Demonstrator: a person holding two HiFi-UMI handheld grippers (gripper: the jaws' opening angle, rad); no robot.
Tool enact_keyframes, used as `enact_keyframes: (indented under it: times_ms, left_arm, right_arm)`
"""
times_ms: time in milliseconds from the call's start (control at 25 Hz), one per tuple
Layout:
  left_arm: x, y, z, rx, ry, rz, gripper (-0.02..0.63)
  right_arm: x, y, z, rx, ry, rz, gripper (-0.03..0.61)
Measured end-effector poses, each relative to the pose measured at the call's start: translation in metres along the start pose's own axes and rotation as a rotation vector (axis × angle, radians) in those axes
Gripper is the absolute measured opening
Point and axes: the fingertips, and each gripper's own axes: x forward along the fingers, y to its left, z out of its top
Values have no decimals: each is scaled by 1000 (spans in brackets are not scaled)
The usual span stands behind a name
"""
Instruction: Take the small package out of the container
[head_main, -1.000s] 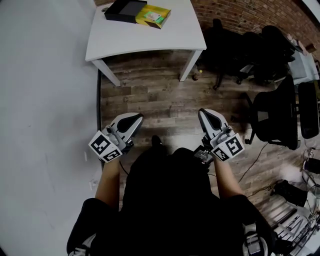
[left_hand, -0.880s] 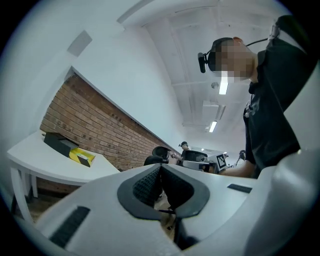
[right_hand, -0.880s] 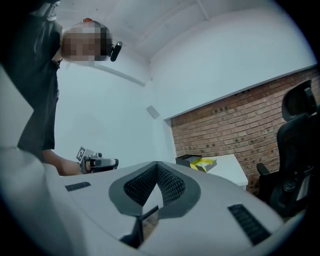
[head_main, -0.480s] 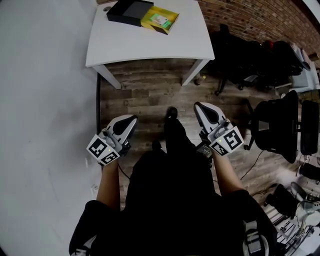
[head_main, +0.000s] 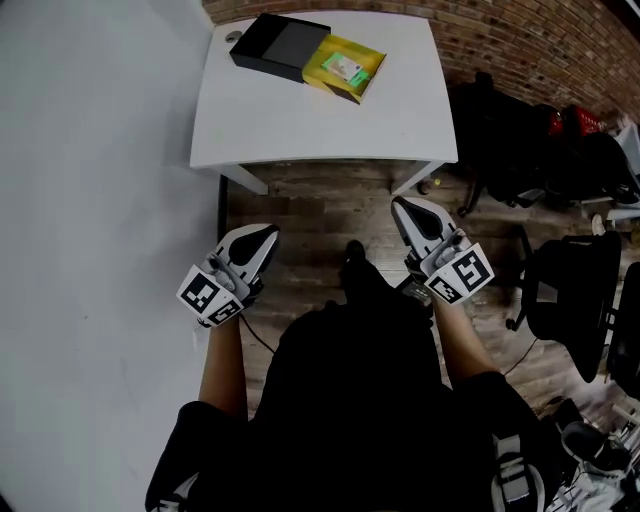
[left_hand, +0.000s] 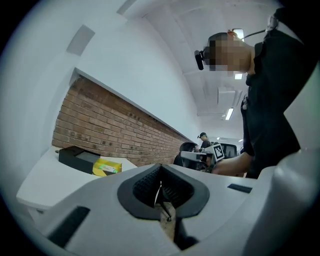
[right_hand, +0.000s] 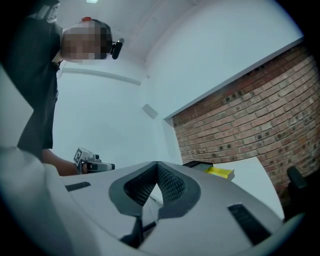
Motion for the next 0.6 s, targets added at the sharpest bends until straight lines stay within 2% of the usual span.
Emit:
enact_keyframes:
  times_ms: [320, 600]
  left_arm:
    - [87, 67, 15, 33, 54, 47, 15]
    - [136, 99, 33, 66, 93, -5, 15]
  right_arm:
    - [41, -86, 17, -61, 19, 62, 5]
    - [50, -144, 28, -41, -19, 2, 5]
